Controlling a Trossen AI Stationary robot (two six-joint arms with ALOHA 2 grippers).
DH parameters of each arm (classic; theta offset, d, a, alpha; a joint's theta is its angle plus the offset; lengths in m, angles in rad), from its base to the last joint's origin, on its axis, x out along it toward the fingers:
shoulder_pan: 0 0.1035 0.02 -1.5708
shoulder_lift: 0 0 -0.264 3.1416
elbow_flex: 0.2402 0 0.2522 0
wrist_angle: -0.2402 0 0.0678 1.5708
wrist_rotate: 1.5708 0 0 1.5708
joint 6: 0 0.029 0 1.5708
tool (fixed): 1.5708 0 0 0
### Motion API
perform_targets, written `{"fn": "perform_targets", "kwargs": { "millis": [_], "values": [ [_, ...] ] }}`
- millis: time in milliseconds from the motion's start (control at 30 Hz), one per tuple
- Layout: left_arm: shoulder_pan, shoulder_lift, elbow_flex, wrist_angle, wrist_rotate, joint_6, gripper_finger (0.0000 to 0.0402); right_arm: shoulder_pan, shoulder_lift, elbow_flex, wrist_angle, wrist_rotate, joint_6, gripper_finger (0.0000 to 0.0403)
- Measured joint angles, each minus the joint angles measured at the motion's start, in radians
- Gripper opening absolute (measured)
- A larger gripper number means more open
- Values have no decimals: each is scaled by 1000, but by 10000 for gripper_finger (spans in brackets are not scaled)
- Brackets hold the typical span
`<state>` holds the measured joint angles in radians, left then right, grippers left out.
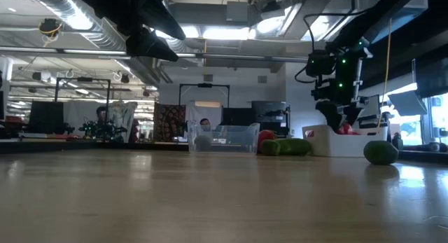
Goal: Sort produce into baskets
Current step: Put the red tomato into the white bin
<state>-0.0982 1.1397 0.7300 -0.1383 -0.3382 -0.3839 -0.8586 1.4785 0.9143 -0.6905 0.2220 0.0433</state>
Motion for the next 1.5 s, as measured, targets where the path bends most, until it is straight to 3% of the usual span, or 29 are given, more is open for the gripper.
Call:
{"fn": "perform_targets", "kwargs": {
  "millis": [133, 300, 400, 567, 700, 1033, 1200, 1500],
  "values": [
    [0, 0, 0, 0, 0, 0, 347, 2, -26, 48, -56, 34, -14, 364],
    [0, 0, 0, 0, 0, 1, 347, 2, -67, 133, -110, 27, -15, 373],
    [0, 0, 0, 0, 0, 14, 347, 2, -84, 160, -87, -37, -26, 370],
    [0, 0, 0, 0, 0, 16, 347, 2, -86, 163, 67, -222, -26, 366],
    [0, 0, 0, -1, 0, 16, 347, 27, -74, 139, 193, -302, -37, 365],
    [0, 0, 0, 0, 0, 16, 347, 130, 49, 136, 349, -309, -177, 365],
    [0, 0, 0, 0, 0, 16, 347, 155, 120, 136, 406, -240, -188, 365],
    [1, 0, -1, 26, 0, 17, 347, 152, 245, 232, 377, -187, -196, 365]
  ]
}}
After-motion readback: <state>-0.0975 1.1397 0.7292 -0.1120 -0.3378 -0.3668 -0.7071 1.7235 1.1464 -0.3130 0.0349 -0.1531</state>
